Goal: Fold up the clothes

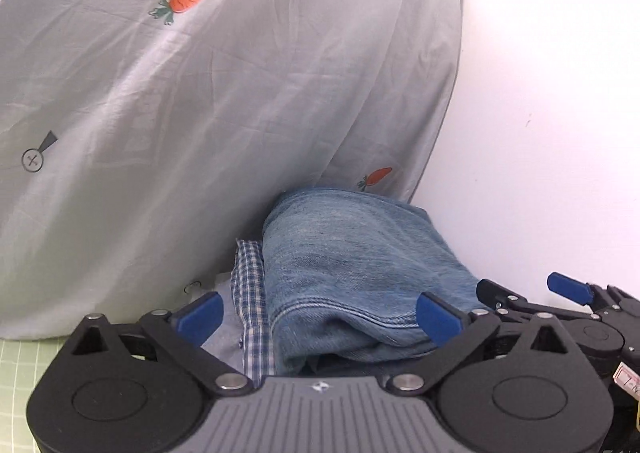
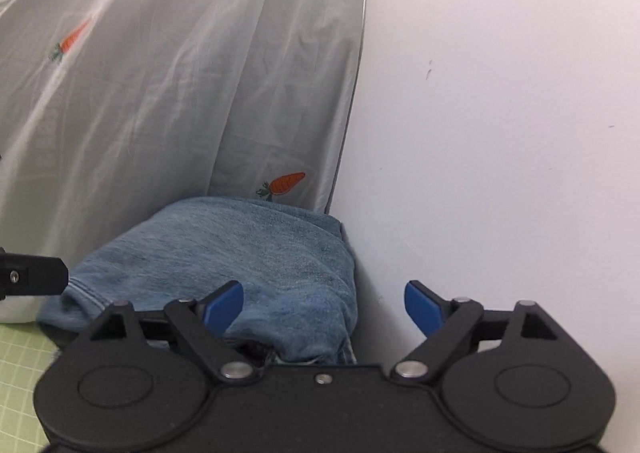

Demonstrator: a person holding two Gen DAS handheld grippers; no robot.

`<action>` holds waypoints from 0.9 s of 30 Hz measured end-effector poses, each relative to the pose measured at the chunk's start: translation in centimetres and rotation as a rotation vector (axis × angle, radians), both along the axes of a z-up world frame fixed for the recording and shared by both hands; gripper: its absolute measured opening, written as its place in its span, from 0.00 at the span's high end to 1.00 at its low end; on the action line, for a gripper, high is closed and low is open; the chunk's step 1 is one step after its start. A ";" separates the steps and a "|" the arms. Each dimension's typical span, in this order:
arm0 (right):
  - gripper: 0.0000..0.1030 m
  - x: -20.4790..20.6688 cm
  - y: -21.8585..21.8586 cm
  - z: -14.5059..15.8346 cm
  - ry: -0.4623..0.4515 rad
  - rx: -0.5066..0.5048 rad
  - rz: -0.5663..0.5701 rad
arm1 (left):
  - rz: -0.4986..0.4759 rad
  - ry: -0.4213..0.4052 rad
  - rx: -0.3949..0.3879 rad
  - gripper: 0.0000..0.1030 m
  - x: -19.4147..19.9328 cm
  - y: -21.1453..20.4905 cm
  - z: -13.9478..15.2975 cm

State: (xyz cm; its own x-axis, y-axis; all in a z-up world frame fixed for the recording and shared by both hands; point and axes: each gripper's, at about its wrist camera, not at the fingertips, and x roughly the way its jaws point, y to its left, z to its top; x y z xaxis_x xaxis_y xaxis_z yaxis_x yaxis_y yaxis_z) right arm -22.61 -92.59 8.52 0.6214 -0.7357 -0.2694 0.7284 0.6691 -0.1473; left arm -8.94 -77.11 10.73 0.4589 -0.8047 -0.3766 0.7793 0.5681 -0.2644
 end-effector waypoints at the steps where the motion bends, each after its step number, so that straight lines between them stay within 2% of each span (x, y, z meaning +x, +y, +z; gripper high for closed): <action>1: 0.03 -1.0 1.0 0.6 -0.013 0.004 -0.002 | -0.001 0.001 -0.019 0.00 -1.0 1.2 0.4; 3: 0.00 -3.5 3.3 1.5 -0.038 0.009 -0.003 | -0.002 -0.016 -0.051 0.00 -2.9 3.3 1.1; 6: 0.00 -6.4 6.5 1.7 -0.040 0.042 0.016 | 0.016 -0.093 -0.074 0.00 -6.0 6.3 1.7; 8: 0.00 -8.2 8.5 1.6 -0.035 0.069 0.031 | 0.034 -0.143 -0.069 0.00 -8.2 8.1 1.9; 10: 0.00 -9.9 10.5 1.5 -0.031 0.095 0.046 | 0.030 -0.152 -0.056 0.00 -10.2 9.9 2.0; 15: 0.00 -14.0 14.7 0.7 -0.016 0.156 0.062 | 0.034 -0.107 0.020 0.00 -14.1 13.6 1.2; 19: 0.00 -17.1 17.4 -0.5 0.010 0.200 0.036 | 0.015 -0.084 0.092 0.00 -16.5 15.8 -0.7; 24: 0.00 -20.1 19.0 -2.7 0.051 0.292 0.022 | 0.008 -0.028 0.158 0.00 -18.7 18.0 -3.0; 27: 0.00 -21.3 19.7 -4.0 0.074 0.336 0.008 | -0.001 -0.022 0.200 0.00 -19.5 18.7 -4.0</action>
